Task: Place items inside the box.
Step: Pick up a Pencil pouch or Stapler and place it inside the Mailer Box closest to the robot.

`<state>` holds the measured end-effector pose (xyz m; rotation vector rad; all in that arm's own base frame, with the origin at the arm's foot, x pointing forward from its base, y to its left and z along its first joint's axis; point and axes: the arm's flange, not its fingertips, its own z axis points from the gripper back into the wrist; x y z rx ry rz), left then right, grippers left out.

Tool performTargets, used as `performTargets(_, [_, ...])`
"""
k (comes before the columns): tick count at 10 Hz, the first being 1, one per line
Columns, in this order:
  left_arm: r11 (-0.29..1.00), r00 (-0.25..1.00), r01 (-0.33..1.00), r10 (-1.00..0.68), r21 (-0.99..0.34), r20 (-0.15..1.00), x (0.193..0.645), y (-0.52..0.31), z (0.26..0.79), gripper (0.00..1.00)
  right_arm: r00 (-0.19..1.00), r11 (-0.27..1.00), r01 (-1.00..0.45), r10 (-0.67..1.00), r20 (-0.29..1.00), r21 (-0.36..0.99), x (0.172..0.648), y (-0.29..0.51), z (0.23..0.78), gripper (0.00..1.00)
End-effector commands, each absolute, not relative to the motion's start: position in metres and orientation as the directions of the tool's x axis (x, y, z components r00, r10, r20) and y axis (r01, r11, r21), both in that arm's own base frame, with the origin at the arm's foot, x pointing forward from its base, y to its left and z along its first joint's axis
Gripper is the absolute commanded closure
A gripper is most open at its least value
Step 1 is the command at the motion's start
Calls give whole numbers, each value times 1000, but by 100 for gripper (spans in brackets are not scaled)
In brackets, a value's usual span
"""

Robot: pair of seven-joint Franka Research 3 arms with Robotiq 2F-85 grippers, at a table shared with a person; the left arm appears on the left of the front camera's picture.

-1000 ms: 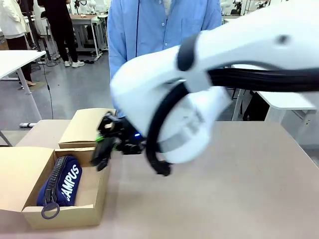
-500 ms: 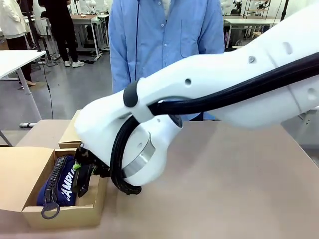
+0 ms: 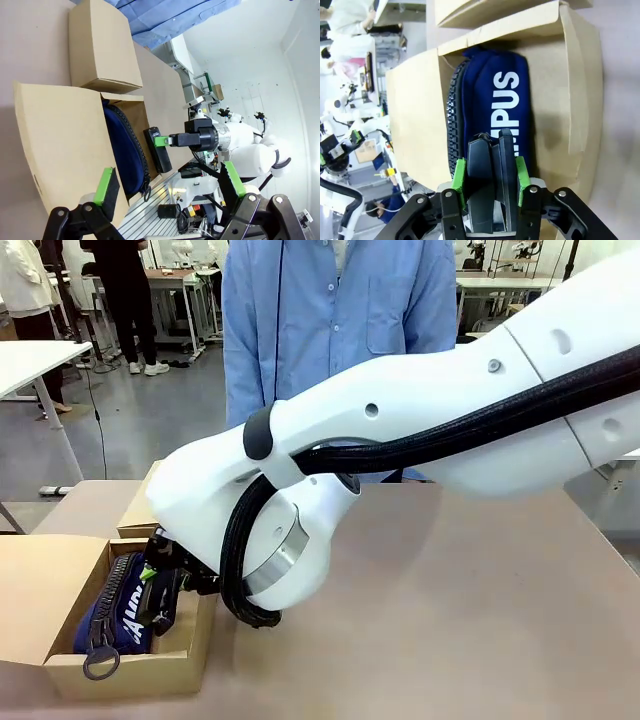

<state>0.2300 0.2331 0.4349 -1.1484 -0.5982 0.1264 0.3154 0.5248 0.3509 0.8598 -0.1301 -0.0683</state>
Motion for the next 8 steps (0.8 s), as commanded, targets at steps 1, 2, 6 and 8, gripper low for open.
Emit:
performTargets(1, [411,825,232,397,-882,402,231,232,437,0,990,638,22,-119,70,770,320,529,362,0])
performTargets(2, [411,825,232,397,-882,402,231,232,437,0,990,630,28,-124,65,776,321,529,362,0])
performTargets(6, [411,825,232,397,-882,402,231,232,437,0,988,609,36,-139,63,792,325,521,367,0])
performTargets(8, [411,825,232,397,-882,402,231,232,437,0,991,604,8,-110,73,797,327,508,376,0])
